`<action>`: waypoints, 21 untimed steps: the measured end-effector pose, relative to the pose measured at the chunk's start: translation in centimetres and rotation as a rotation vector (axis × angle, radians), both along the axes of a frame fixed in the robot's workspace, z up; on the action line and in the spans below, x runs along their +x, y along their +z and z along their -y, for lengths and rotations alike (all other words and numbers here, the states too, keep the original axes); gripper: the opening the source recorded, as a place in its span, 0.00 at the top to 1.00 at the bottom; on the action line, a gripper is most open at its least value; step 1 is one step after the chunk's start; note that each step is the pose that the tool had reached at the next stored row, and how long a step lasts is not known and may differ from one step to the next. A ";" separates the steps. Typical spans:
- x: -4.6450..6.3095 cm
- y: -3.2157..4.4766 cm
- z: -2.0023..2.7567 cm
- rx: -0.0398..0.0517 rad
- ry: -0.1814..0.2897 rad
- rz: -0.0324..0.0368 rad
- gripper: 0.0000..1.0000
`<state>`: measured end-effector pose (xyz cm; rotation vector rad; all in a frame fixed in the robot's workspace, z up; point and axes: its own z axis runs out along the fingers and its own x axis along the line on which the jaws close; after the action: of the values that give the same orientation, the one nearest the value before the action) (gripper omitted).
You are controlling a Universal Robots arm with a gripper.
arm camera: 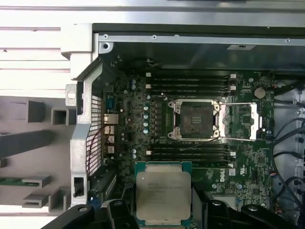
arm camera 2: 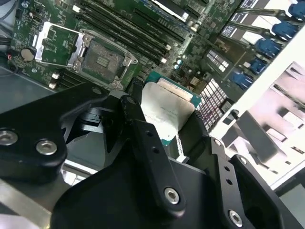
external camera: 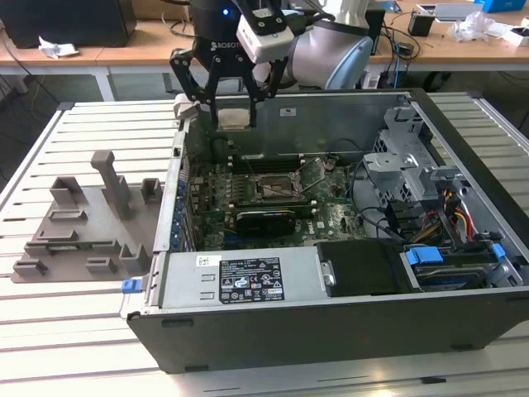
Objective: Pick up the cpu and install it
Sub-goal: 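Pick up the cpu and move it towards the insertion slot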
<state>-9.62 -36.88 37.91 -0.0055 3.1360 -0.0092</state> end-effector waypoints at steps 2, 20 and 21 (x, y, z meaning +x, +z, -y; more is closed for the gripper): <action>0.3 -0.41 -0.02 -0.0002 0.000 -0.0002 0.45; 3.5 -4.61 -0.07 -0.0002 0.000 -0.0010 0.45; 3.8 -4.87 -0.07 -0.0002 0.000 -0.0011 0.45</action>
<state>-5.86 -36.80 33.04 -0.0054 3.1371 -0.0095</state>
